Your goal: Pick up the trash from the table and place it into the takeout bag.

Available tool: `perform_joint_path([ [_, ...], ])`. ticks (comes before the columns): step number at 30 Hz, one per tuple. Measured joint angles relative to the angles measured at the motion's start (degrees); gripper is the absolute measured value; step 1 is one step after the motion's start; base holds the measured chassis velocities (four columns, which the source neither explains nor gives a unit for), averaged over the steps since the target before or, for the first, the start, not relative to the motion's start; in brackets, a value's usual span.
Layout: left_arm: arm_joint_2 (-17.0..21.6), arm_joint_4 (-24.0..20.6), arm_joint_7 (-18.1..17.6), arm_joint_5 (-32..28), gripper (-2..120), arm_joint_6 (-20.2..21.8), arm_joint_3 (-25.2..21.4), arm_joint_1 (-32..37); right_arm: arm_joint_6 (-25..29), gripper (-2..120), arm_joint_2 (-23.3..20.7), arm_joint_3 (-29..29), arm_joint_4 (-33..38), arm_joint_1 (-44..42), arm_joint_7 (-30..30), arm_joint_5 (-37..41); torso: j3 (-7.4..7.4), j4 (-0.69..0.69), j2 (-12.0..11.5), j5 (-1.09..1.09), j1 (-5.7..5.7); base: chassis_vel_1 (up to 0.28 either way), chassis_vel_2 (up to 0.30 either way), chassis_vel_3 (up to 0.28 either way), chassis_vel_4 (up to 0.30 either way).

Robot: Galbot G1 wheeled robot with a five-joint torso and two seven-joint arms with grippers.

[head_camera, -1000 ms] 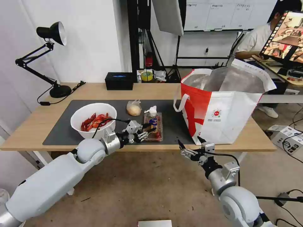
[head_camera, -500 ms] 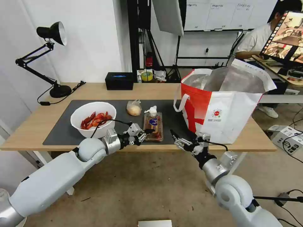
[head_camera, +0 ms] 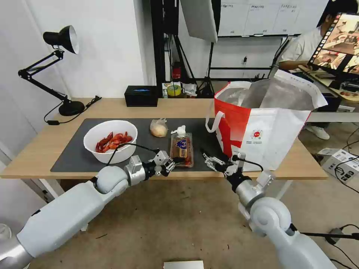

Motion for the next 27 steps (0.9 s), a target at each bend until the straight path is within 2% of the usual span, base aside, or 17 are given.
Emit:
perform_joint_path([
  [7,0.76,-0.77,-0.22,-0.17,0,-0.01,-0.16,0.32,-2.50,100,-0.31,-1.61,-1.94,4.98,1.96,6.10,0.00,0.01,0.00,0.00,0.00,0.000,0.000,0.000,0.000],
  [15,1.17,-1.02,-0.52,-0.38,0,-0.01,-0.34,0.65,-6.94,100,0.06,-4.21,-4.66,11.40,6.87,12.72,0.00,0.00,0.00,-0.01,0.00,0.000,0.000,0.000,0.000],
  [20,1.18,-1.00,-0.61,-0.41,0,-0.01,-0.39,0.67,-8.99,100,0.71,-5.24,-5.87,13.48,9.72,14.13,0.00,0.00,0.00,-0.01,0.00,0.000,0.000,0.000,0.000],
  [27,1.12,-0.63,-1.19,-0.63,0,-0.04,-0.67,0.78,-14.46,100,1.70,-7.05,-9.11,16.55,12.32,15.94,0.01,0.00,0.00,0.00,0.00,0.000,0.000,0.000,0.000],
])
